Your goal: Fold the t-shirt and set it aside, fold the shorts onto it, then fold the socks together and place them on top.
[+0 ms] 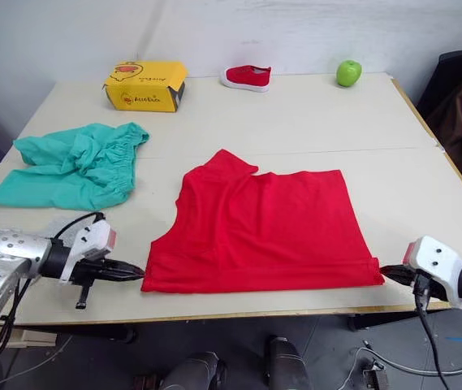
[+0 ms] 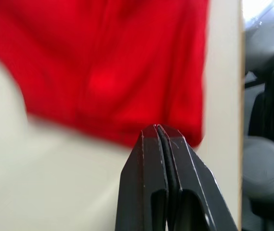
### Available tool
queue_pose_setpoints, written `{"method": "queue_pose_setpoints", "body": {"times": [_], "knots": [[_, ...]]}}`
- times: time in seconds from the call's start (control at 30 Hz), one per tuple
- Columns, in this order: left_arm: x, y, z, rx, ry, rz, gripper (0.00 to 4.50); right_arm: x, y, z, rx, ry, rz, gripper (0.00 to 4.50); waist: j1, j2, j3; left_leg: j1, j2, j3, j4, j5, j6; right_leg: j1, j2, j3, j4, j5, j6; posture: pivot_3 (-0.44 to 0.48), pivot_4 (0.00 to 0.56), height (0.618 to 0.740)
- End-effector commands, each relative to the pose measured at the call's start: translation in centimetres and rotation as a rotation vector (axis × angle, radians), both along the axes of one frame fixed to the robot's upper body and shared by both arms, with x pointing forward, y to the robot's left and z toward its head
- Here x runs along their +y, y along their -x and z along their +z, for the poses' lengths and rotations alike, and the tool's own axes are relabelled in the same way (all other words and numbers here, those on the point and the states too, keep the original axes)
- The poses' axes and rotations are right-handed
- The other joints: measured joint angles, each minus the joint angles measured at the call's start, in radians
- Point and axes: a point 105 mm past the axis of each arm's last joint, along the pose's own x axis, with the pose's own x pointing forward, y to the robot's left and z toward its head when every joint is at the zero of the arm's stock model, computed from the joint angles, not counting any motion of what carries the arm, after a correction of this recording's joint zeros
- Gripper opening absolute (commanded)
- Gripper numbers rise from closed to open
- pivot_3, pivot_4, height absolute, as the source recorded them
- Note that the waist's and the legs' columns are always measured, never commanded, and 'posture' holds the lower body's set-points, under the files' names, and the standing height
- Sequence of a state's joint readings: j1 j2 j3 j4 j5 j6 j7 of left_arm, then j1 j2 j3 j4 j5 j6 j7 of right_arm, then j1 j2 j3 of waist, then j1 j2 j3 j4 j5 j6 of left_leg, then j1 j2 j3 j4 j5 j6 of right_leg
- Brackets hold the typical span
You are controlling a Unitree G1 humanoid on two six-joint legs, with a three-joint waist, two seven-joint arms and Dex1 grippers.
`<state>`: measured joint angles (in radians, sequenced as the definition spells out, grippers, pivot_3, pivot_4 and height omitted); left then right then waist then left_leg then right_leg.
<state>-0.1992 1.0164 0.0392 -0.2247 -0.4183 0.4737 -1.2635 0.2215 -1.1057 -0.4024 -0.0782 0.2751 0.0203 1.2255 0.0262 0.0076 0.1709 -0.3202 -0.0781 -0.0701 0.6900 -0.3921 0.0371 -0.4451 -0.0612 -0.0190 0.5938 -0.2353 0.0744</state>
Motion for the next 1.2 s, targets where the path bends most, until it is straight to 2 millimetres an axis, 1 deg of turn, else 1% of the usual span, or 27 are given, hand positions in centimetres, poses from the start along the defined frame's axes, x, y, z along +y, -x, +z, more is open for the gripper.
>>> {"method": "queue_pose_setpoints", "body": {"times": [0.03, 0.23, 0.3, 0.37, 0.5, 0.6, 0.63, 0.7, 0.73, 0.83, 0.9, 0.97, 1.0, 1.1, 1.2], "knots": [[-0.7, 1.3, 0.9, -0.031, -0.006, -0.077, 0.63, 0.2, 0.9, 0.4, -0.018, 0.106, 0.111, 0.60, 0.000, 0.000, 0.000, 0.000, 0.000, 0.000, 0.000, 0.000, 0.000, 0.000, 0.000, 0.000, -0.001, 0.000, 0.000, 0.000, 0.150, 0.740], [-0.1, 2.0, -2.1, -0.055, -0.155, -0.144, 2.49, 0.3, 0.3, -0.8, -0.056, 0.169, 0.166, 2.64, -0.003, 0.000, 0.000, 0.001, 0.001, 0.001, -0.004, 0.000, 0.000, 0.000, 0.001, 0.000, -0.003, 0.000, 0.000, 0.000, 0.150, 0.740], [-0.2, 2.3, -2.4, -0.046, -0.164, -0.170, 3.09, 0.5, 0.3, -1.1, -0.044, 0.161, 0.180, 2.65, -0.002, 0.000, 0.000, 0.001, 0.001, 0.001, -0.004, 0.000, -0.001, 0.000, 0.001, 0.000, -0.003, 0.000, 0.000, 0.000, 0.150, 0.740], [-0.3, 2.3, -2.6, -0.058, -0.174, -0.180, 3.09, 0.7, 0.3, -1.3, -0.044, 0.165, 0.195, 2.65, -0.001, 0.000, 0.001, 0.001, 0.001, 0.001, -0.004, 0.000, -0.001, 0.000, 0.001, 0.000, -0.002, 0.000, -0.001, 0.000, 0.150, 0.740], [-0.5, 1.1, -3.2, -0.117, -0.205, -0.162, 3.09, 0.9, 0.0, -2.1, -0.039, 0.178, 0.206, 2.65, 0.000, 0.000, 0.001, 0.001, 0.001, 0.001, -0.004, 0.000, -0.001, 0.000, 0.001, 0.000, -0.002, 0.000, -0.001, 0.000, 0.150, 0.740], [-0.6, 1.1, -3.4, -0.124, -0.202, -0.168, 3.09, 0.7, -0.5, -2.6, -0.041, 0.192, 0.194, 2.65, 0.000, 0.000, 0.001, 0.001, 0.001, 0.001, -0.004, 0.000, -0.001, 0.000, 0.001, 0.000, -0.002, 0.000, -0.001, 0.000, 0.150, 0.740], [-0.6, 1.1, -3.6, -0.121, -0.203, -0.171, 3.11, 0.6, -0.7, -2.8, -0.037, 0.196, 0.183, 2.47, -0.001, 0.000, 0.000, 0.001, 0.001, 0.001, -0.005, 0.000, -0.001, 0.000, 0.001, 0.000, -0.002, 0.000, -0.001, 0.000, 0.150, 0.740], [-0.6, 1.0, -4.2, -0.120, -0.208, -0.171, 2.69, 0.2, -0.9, -3.3, -0.032, 0.212, 0.177, 2.01, -0.003, 0.000, 0.000, 0.001, 0.001, 0.001, -0.005, 0.000, -0.001, 0.000, 0.001, 0.000, -0.003, 0.000, -0.001, 0.000, 0.150, 0.740], [-0.6, 1.0, -4.4, -0.119, -0.210, -0.171, 2.46, 0.1, -1.0, -3.4, -0.033, 0.220, 0.177, 1.69, -0.003, 0.000, 0.001, 0.001, 0.001, 0.001, -0.005, 0.000, -0.001, 0.000, 0.001, 0.000, -0.003, 0.000, -0.001, 0.000, 0.150, 0.740], [-0.5, 1.0, -5.2, -0.103, -0.225, -0.180, 1.53, -0.2, -1.4, -3.8, -0.034, 0.225, 0.162, 0.67, -0.003, 0.000, 0.000, 0.002, 0.001, 0.002, -0.005, 0.000, 0.000, 0.001, 0.001, 0.000, -0.003, 0.000, -0.001, 0.000, 0.150, 0.740], [-0.4, 0.7, -5.5, -0.106, -0.224, -0.167, 0.89, -0.2, -1.4, -3.9, -0.032, 0.224, 0.164, 0.01, -0.003, 0.000, 0.000, 0.003, 0.001, 0.002, -0.005, 0.000, 0.000, 0.001, 0.001, 0.000, -0.002, 0.000, -0.001, 0.000, 0.150, 0.740], [-0.4, 0.4, -5.7, -0.110, -0.222, -0.156, 0.25, -0.1, -1.5, -3.7, -0.035, 0.220, 0.169, 0.00, -0.002, 0.000, 0.000, 0.004, 0.001, 0.002, -0.005, 0.001, 0.000, 0.002, 0.001, 0.001, -0.001, 0.000, -0.001, 0.000, 0.150, 0.740], [-0.4, 0.5, -5.7, -0.104, -0.217, -0.154, 0.02, -0.1, -1.5, -3.5, -0.037, 0.216, 0.171, 0.00, -0.002, 0.000, 0.000, 0.004, 0.001, 0.002, -0.005, 0.001, 0.000, 0.002, 0.001, 0.001, -0.001, 0.000, -0.001, 0.000, 0.150, 0.740], [-0.6, 1.3, -5.5, -0.056, -0.175, -0.158, 0.02, 0.2, -1.2, -3.0, -0.037, 0.205, 0.193, 0.00, -0.003, 0.001, 0.000, 0.004, 0.001, 0.002, -0.005, 0.001, -0.001, 0.002, 0.001, 0.001, -0.001, 0.000, -0.001, 0.000, 0.150, 0.740], [-0.9, 3.0, -4.8, 0.022, -0.114, -0.180, 0.02, 0.7, 0.0, -2.5, -0.005, 0.177, 0.254, 0.00, -0.003, 0.001, 0.000, 0.004, 0.002, 0.002, -0.005, 0.001, -0.001, 0.001, 0.002, 0.001, -0.001, 0.000, -0.001, 0.000, 0.150, 0.740]]}}
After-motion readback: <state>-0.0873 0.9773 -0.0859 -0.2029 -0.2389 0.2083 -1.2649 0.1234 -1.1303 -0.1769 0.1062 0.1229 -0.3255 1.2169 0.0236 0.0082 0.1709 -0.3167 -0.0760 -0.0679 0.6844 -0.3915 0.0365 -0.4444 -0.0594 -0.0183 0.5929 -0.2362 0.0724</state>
